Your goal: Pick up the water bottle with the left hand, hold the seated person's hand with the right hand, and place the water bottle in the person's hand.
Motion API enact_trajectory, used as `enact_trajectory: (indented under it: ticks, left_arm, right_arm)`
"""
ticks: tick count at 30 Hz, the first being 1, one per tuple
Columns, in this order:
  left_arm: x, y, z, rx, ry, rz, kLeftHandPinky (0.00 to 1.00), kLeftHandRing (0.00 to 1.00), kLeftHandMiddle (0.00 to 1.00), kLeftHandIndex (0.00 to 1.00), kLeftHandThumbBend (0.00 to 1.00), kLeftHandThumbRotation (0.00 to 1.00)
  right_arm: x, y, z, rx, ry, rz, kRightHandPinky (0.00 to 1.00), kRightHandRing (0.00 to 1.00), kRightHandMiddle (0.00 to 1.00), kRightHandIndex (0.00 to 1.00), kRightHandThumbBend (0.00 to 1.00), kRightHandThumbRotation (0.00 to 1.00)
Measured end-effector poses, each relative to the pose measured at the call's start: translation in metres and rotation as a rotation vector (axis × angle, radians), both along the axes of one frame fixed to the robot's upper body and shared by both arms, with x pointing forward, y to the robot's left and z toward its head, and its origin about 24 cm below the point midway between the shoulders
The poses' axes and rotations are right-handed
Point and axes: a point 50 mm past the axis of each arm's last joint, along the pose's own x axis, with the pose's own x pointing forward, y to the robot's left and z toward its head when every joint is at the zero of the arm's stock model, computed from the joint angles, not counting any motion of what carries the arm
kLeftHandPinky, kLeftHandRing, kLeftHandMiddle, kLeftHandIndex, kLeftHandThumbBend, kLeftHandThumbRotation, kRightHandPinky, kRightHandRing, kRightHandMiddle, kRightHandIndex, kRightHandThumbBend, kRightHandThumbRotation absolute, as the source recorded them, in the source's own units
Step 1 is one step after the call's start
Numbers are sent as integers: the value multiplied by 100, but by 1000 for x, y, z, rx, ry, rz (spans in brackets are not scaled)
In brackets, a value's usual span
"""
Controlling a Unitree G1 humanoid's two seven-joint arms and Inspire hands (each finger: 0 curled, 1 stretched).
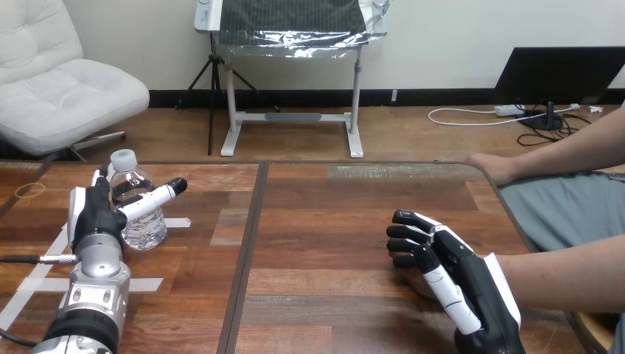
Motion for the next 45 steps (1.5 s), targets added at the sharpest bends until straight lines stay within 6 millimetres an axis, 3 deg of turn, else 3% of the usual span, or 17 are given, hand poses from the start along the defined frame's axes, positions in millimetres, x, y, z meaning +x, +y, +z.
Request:
enact_trajectory:
  ticks: [8,14,45]
  left_arm:
    - [1,-1,3,21,-16,40,34,40,46,56,73,1]
    - [3,-3,6,31,-37,51,30,35,41,49,68,0]
    - [5,-9,9,35,-70,19,28,34,39,46,68,0]
  right_arm:
    - [0,0,0,0,0,-1,68,73,76,78,78,79]
    - [0,0,0,0,0,0,68,74,76,78,78,80]
    - [0,0,0,1,-2,-1,68,74,76,78,78,80]
